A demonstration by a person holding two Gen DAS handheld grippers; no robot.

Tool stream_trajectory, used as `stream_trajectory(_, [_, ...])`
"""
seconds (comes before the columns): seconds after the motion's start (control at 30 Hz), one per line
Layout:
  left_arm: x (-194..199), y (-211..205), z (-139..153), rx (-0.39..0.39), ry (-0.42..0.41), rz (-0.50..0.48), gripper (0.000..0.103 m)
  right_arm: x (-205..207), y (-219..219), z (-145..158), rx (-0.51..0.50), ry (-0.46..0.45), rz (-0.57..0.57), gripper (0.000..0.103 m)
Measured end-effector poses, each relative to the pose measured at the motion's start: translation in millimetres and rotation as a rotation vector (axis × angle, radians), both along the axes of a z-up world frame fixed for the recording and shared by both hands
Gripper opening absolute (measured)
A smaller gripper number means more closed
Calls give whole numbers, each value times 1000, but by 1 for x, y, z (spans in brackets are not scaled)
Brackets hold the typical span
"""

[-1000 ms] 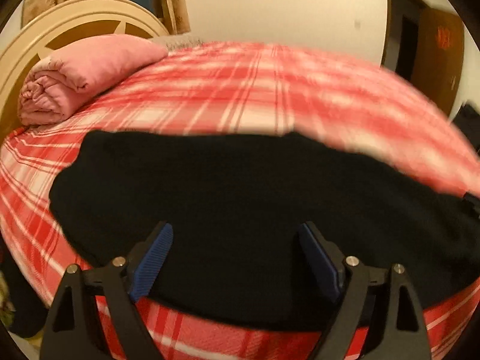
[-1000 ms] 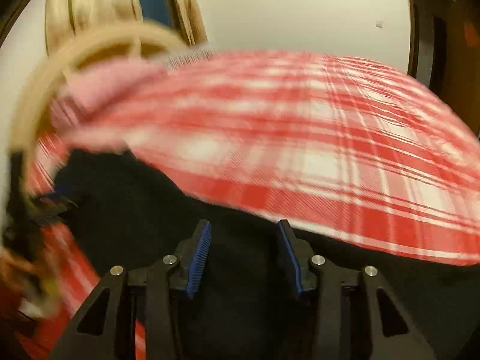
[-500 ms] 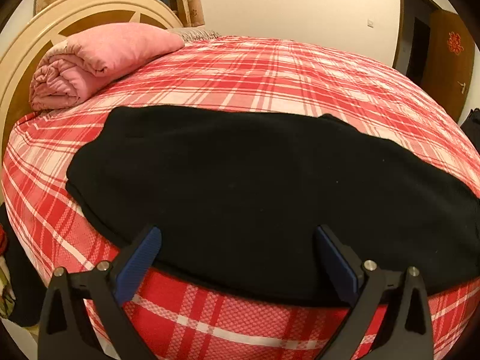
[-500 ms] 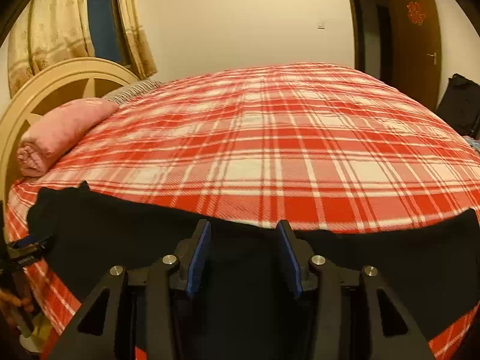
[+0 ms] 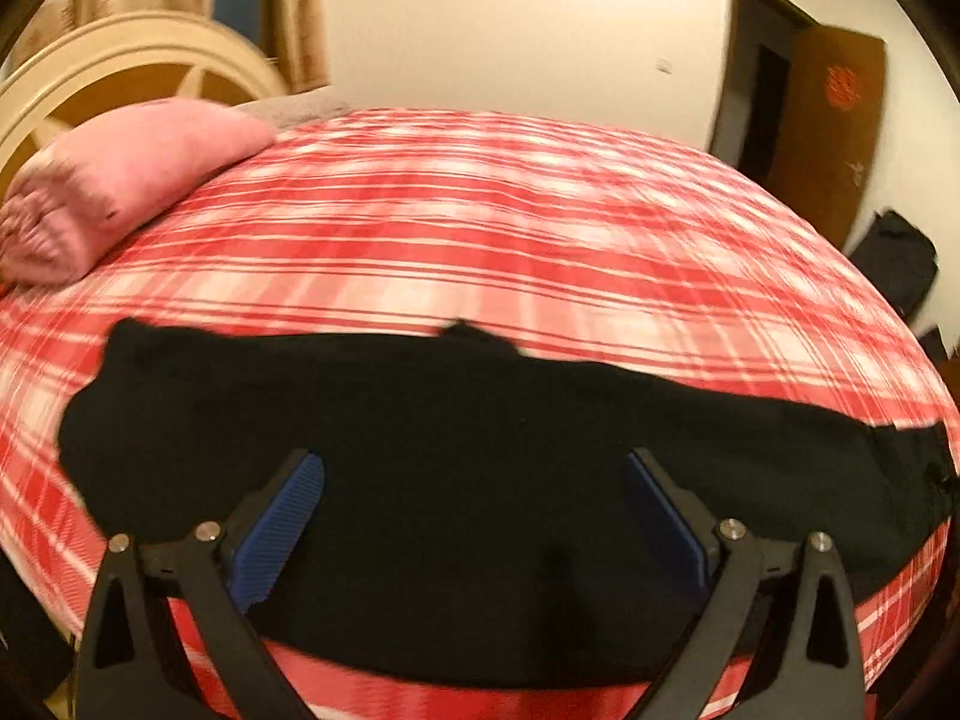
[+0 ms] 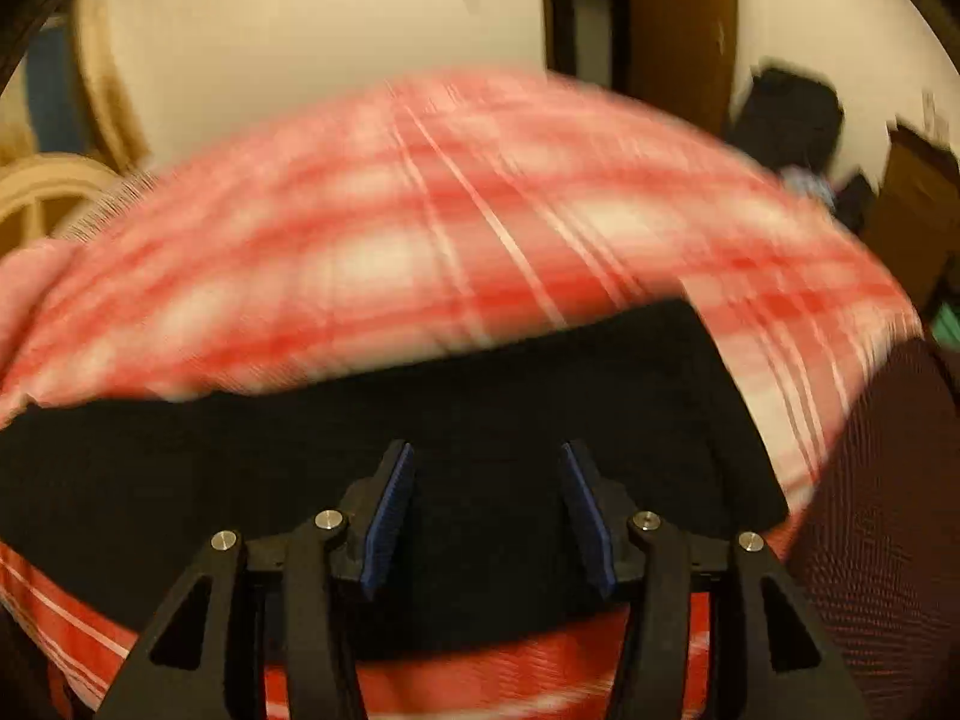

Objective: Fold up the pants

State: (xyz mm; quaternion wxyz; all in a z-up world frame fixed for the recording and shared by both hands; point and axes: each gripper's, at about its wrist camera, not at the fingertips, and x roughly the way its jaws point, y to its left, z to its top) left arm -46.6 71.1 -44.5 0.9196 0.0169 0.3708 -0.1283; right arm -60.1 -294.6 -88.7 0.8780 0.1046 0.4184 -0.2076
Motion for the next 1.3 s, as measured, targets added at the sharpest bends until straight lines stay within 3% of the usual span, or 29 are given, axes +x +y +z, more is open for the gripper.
stream_trajectory(0.03, [-1, -9, -3, 25, -1, -5, 101, -8, -4, 0, 0, -35, -11, 52])
stream_trajectory(0.1, [-3, -21, -8, 78, -3, -3, 101, -16, -15, 2, -63, 3, -132, 54])
stream_trajectory(0.2, [-3, -28, -22, 127, 44, -19, 101, -37, -35, 8, 94, -87, -211, 54])
stream_trajectory(0.37, [-11, -28, -21, 102, 39, -11, 101, -30, -14, 33, 48, -230, -129, 54])
stream_trajectory(0.53, [-17, -43, -18, 128, 27, -30, 101, 11, 6, 23, 66, -195, -9, 54])
stream_trajectory(0.67, [-18, -43, -18, 140, 29, -32, 101, 17, -23, 1, 115, -112, -98, 53])
stream_trajectory(0.73, [-18, -41, -18, 139, 40, -22, 101, 2, -47, 10, 187, -163, -151, 54])
stream_trajectory(0.83, [-16, -39, -17, 124, 40, -14, 101, -32, -71, 42, 158, -267, -203, 54])
stream_trajectory(0.93, [-14, -41, -15, 111, 35, -12, 101, -51, -93, 54, 162, -244, -191, 54])
stream_trajectory(1.17, [-18, -48, -13, 93, 40, -34, 101, -41, -101, 20, 274, -131, -132, 54])
stream_trajectory(1.3, [-22, -50, -9, 109, 18, -47, 101, -28, -94, 6, 216, -62, -111, 54])
